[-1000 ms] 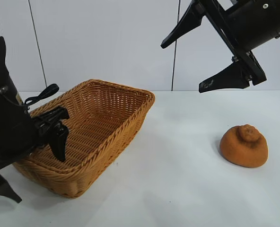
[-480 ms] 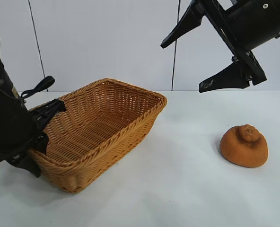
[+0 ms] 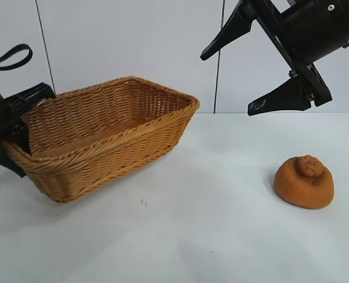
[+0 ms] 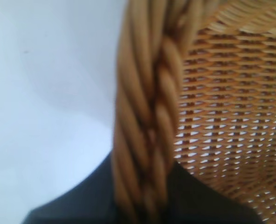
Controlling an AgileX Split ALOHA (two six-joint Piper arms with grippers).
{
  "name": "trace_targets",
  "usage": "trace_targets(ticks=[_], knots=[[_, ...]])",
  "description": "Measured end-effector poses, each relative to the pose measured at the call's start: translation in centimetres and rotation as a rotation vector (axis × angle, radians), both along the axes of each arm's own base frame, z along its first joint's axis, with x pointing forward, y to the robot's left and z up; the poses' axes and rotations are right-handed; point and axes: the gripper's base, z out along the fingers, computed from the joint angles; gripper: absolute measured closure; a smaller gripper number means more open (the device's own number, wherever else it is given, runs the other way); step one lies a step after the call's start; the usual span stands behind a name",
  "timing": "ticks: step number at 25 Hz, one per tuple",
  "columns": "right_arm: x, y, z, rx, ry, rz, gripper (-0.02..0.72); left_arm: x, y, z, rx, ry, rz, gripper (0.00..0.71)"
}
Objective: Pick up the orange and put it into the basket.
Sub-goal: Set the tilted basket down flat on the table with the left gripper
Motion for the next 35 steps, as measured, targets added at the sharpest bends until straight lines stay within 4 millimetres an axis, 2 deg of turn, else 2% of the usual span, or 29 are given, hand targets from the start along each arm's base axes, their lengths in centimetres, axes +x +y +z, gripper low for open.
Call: trace_targets(ticks=[5, 15, 23, 28, 35], knots=[[0.0, 0.0, 0.0, 0.001, 0.002, 0.002, 0.02, 1.5, 0.1, 1.8, 0.032, -0.024, -0.141, 0.625], [-0.2, 0.1, 0.0, 0.006, 0.013, 0.017, 0.02, 4.3, -0.7, 0.1, 0.096, 0.041, -0.439, 0.625], [-0.2, 0.1, 0.0, 0.006, 0.013, 0.017, 0.02, 4.3, -1.4, 0.1, 0.084, 0.007, -0.592, 0.625], [-0.2, 0.1, 0.0, 0.006, 0.013, 0.017, 0.02, 4.1, -2.5, 0.2, 0.092, -0.015, -0.63, 0.625], [-0.2, 0.1, 0.0, 0.007, 0.014, 0.017, 0.02, 4.4, -2.6, 0.2, 0.12, -0.053, -0.634, 0.625]])
